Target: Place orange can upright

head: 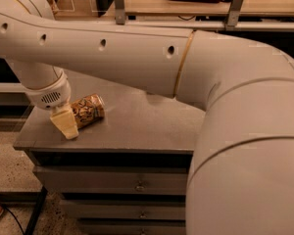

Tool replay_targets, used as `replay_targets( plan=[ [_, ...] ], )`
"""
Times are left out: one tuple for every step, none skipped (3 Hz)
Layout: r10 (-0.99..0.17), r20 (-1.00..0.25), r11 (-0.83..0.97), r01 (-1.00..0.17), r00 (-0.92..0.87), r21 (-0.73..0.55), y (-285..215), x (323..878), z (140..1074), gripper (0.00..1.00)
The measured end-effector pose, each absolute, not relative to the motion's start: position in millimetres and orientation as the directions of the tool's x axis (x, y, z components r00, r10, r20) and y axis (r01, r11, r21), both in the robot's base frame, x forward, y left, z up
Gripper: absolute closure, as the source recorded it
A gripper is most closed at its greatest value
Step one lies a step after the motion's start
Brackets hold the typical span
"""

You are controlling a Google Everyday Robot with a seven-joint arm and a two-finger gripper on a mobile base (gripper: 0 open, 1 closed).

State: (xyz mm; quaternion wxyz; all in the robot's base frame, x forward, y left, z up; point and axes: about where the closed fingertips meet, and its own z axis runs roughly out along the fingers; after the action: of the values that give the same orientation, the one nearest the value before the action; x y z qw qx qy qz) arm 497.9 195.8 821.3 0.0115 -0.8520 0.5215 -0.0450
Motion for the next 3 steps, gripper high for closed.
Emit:
replay_targets(
  plan=[
    [-0.886,0.062,-0.463,-0.884,0.459,-0.064,195.9,497.6,822.3,0.54],
    [-0.866,0.048,-0.501,-0.861,0.498,-0.089,193.8,495.2,828.7,0.72],
    [-0.864,0.044,-0.503,-0.859,0.501,-0.094,195.3,495.9,828.3,0.96]
  ],
)
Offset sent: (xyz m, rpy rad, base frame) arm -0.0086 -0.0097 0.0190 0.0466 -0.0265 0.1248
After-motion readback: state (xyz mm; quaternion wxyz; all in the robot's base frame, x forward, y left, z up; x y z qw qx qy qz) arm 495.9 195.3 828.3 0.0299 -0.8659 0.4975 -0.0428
